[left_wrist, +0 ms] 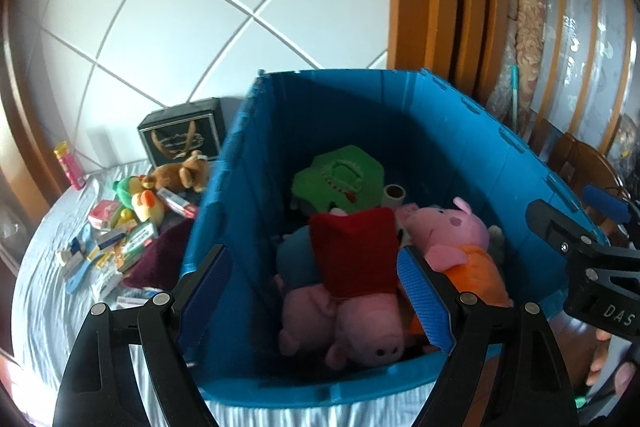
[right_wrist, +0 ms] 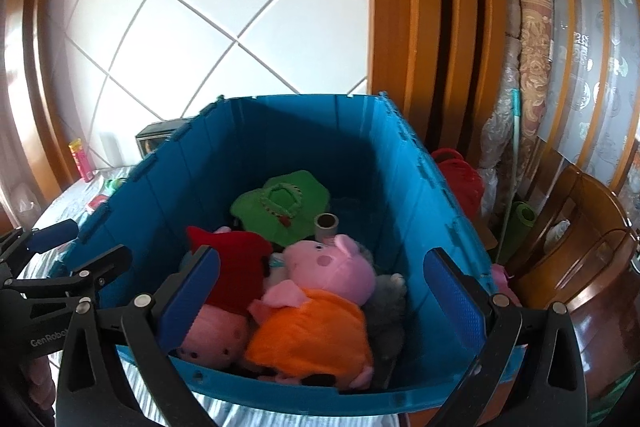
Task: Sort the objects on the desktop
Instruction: 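Withdraw both tools from the bin back over the table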
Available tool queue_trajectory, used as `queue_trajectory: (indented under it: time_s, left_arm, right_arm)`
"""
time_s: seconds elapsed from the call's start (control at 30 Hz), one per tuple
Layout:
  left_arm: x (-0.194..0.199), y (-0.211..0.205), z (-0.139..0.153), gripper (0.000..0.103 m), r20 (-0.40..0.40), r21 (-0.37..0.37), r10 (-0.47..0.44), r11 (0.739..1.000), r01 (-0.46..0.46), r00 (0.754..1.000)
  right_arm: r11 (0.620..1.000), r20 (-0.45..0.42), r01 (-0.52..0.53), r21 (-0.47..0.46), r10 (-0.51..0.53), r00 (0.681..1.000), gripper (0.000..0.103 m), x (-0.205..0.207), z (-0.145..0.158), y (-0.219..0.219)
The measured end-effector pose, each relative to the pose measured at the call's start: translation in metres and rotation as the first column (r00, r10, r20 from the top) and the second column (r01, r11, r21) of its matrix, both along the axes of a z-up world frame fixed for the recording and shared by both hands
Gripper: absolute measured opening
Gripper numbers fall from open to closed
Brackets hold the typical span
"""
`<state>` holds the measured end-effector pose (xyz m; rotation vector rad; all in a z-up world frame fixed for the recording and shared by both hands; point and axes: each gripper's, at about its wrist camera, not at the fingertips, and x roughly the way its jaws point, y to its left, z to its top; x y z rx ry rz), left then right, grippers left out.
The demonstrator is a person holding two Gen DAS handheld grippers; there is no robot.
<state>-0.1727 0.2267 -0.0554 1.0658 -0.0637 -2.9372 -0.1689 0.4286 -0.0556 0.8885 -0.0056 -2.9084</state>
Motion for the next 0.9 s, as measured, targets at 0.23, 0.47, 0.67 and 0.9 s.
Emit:
queue_trajectory:
  time_s: [0.23, 0.47, 0.67, 0.9]
  left_arm:
    - [0.027, -0.065, 0.007, 0.086, -0.029, 0.031, 0.049, 0.998, -0.048, 0.998]
    - [0.061, -0.172, 0.004, 0.088, -0.028, 0.068, 0.126, 0.99, -0.124, 0.992]
    - [0.087, -0.293, -0.027, 0.088, 0.036, 0.057, 0.249, 0.966, -0.251, 0.968]
    - [0.113, -0.414, -0.083, 0.088, 0.152, 0.009, 0.384, 0.921, -0.389, 0.911]
  right_arm:
    - [0.998, 0.0, -0.046, -0.037, 0.046, 0.999, 0.103, 0.011, -0.001, -0.055]
    - [0.993, 0.0, -0.099, -0.061, 0.099, 0.995, 0.103, 0.031, -0.003, -0.144]
    - [0.98, -0.035, -0.18, -0.085, 0.178, 0.983, 0.103, 0.048, -0.007, -0.241]
    - [0.96, 0.046, -0.271, -0.074, 0.275, 0.96, 0.103, 0.054, -0.038, -0.354]
